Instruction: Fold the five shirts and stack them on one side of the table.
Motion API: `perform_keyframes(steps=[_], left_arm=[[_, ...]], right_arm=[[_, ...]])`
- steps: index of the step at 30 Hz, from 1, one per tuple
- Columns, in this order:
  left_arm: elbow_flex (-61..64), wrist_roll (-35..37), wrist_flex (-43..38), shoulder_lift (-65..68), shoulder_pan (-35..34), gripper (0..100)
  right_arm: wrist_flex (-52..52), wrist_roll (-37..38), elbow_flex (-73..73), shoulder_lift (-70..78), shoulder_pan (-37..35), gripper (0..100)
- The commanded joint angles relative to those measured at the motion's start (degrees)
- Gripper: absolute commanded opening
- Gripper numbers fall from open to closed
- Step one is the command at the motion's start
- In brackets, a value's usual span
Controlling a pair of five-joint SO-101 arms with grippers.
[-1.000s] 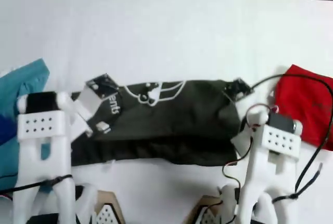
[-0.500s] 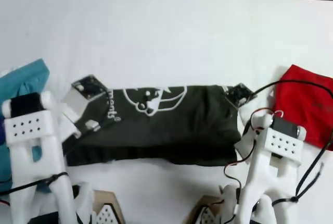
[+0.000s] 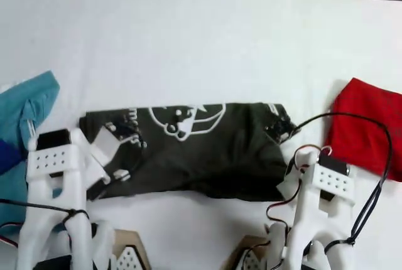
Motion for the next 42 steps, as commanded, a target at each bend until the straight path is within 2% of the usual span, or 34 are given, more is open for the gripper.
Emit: perform_keyframes(steps=[1,6,11,15,18,22,26,29,34,42], left_arm=[[-0.31,-0.44,0.35,-1.49,0.00,3],[-12.62,2.29,5.98,-1.49,0.00,4],[-32.40,3.60,12.31,-1.14,0.00,17],[-44.26,3.87,14.15,-0.97,0.26,17],[-43.65,4.84,11.16,0.44,1.32,17],[-33.10,13.19,-1.93,10.64,4.22,17],[-28.44,21.63,-11.69,25.23,10.02,17],[-29.49,25.67,-15.56,34.55,12.48,17],[-37.58,29.89,-13.10,47.56,12.48,17],[-58.68,34.64,-4.22,64.53,6.77,17]], right_arm=[[-0.48,1.76,0.44,-1.63,-0.22,37.1],[-2.59,1.49,-1.67,-1.71,-0.84,39.7],[-2.59,-0.70,-6.86,-1.71,-0.84,39.7],[-2.68,-4.57,-11.96,-1.71,-0.92,39.7],[-2.95,-10.81,-14.95,-1.27,-3.91,39.7],[-2.95,-19.69,-15.47,-1.19,-14.73,39.7],[-2.86,-24.00,-17.67,-1.19,-22.02,39.7],[-2.77,-24.44,-20.13,-1.19,-23.16,39.7],[-3.21,-24.79,-22.86,-1.01,-20.97,39.7],[-14.90,-24.70,-16.62,7.34,-21.85,39.7]])
